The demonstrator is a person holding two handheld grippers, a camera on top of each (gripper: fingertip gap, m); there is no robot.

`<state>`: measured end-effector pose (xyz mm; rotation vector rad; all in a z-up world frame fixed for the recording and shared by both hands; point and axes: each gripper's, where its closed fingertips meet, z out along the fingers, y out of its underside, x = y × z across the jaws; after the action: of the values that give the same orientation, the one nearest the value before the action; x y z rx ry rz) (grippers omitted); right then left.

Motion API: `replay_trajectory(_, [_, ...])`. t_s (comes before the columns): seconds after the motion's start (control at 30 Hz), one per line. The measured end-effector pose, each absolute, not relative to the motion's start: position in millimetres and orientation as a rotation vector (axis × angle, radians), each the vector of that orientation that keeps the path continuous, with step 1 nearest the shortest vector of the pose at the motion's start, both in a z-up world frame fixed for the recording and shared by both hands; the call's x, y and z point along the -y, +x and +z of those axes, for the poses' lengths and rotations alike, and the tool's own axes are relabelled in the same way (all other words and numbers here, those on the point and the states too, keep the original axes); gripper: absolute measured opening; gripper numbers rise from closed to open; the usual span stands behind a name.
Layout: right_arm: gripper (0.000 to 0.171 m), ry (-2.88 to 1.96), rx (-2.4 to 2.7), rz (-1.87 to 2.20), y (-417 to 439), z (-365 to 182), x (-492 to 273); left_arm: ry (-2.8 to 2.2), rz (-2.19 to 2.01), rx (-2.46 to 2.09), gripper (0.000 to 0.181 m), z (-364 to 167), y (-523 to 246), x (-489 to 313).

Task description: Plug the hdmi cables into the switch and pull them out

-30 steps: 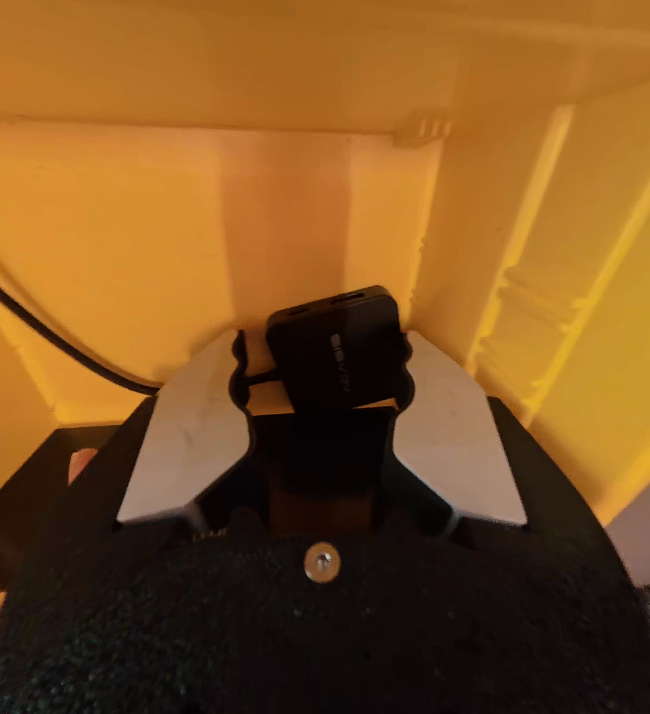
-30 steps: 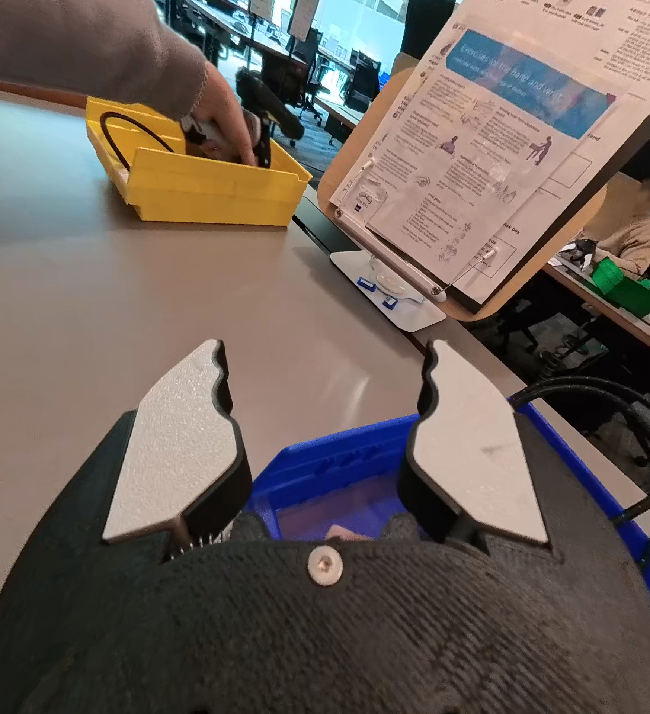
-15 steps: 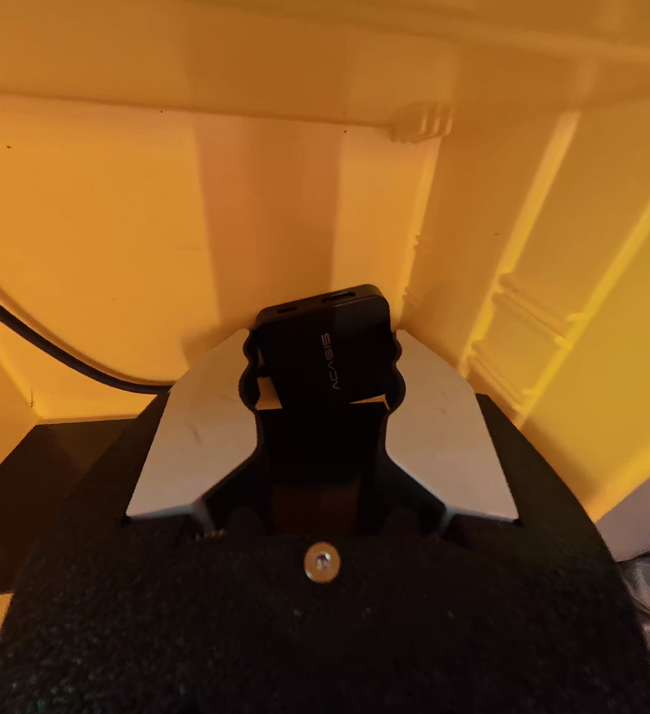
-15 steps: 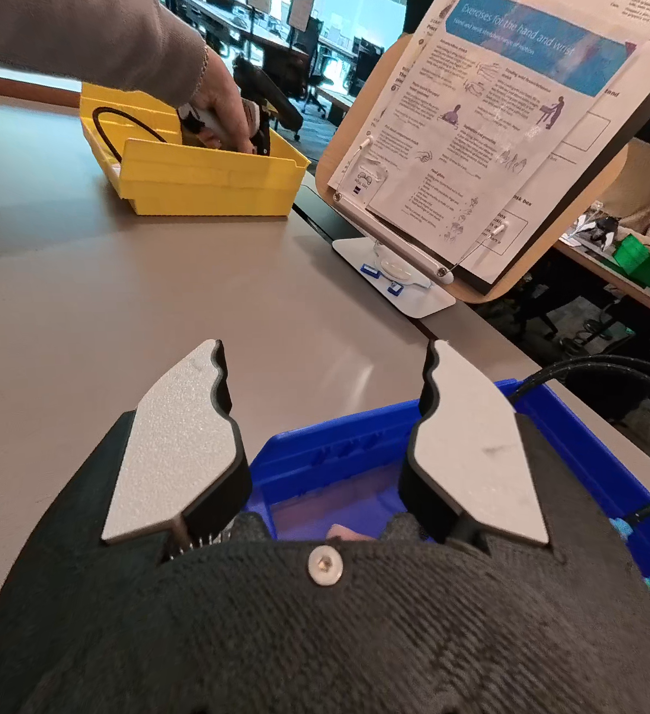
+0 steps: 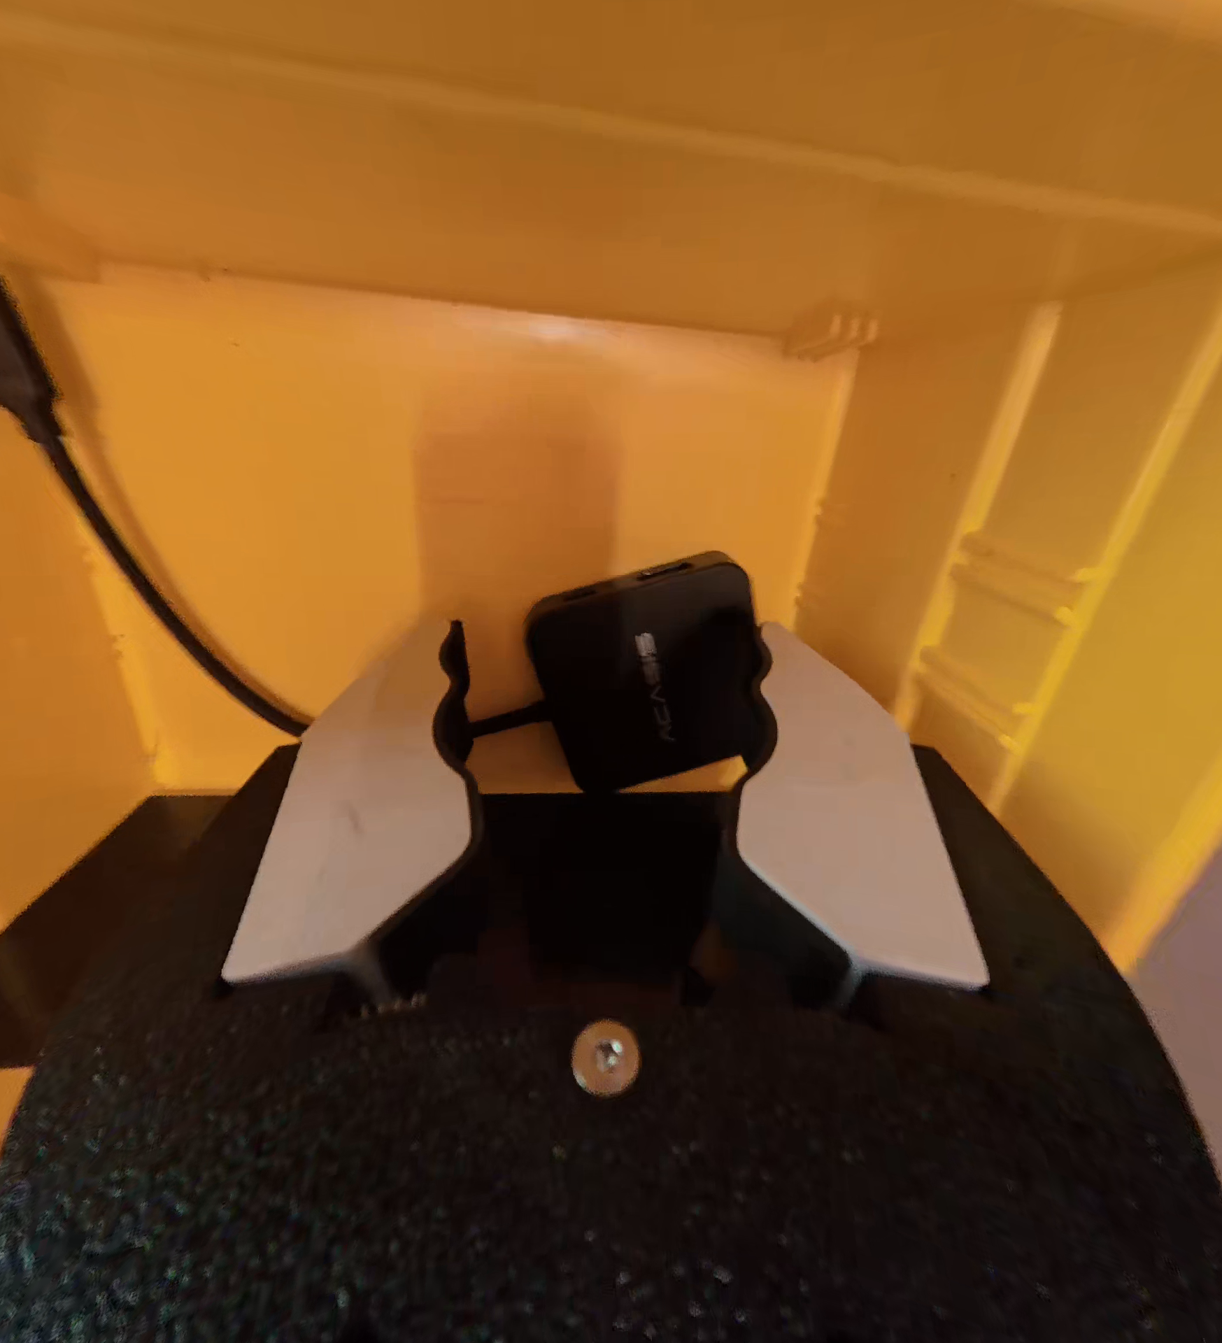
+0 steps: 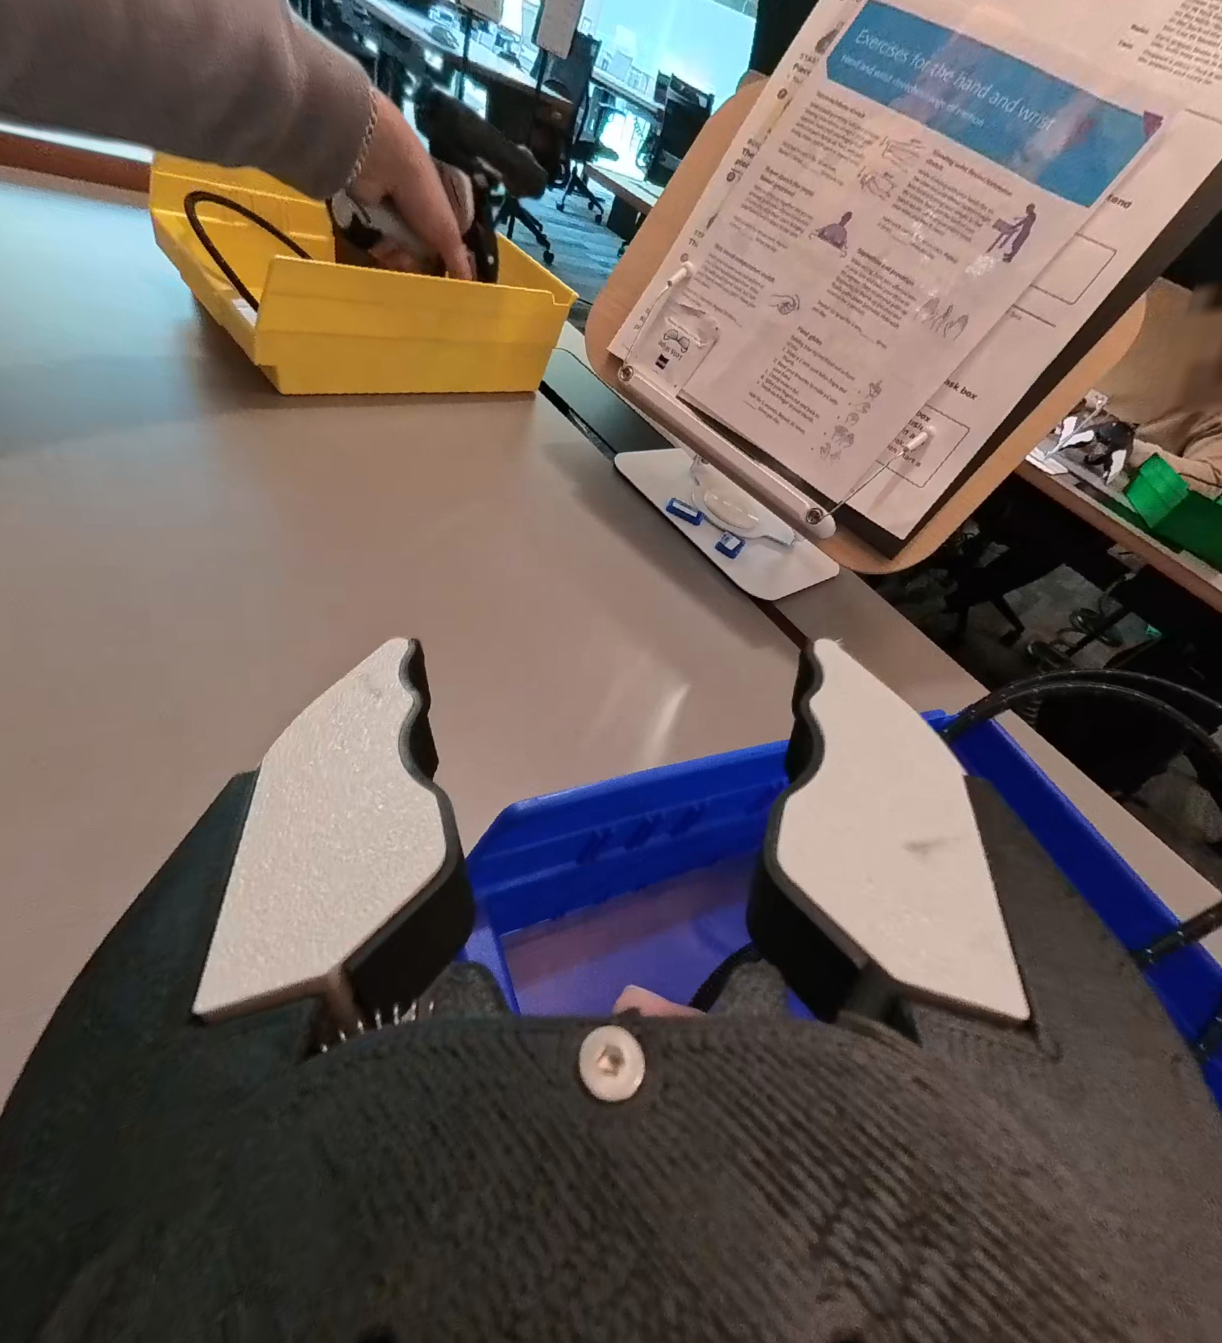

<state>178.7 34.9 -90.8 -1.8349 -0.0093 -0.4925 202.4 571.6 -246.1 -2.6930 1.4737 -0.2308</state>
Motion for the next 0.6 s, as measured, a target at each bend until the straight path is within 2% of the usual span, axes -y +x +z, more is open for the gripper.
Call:
replay_trajectory(0.07, [0.096, -1.845, 0.018, -0.492, 178.9, -93.3, -35.8, -2.772, -0.311, -1.509, 0.075, -245.3, 204.5, -555.4])
replay_trajectory(0.23, [0.096, -1.87, 0.012, -0.489, 182.1, -100.9, -38.1, -2.737, -0.082, -1.65, 0.07, -255.7, 197.1, -551.6])
replay_trajectory(0.6, [0.096, -1.898, 0.001, -0.504, 188.0, -108.3, -35.8, -2.683, -0.11, -1.639, 0.069, -257.7, 200.0, -564.4])
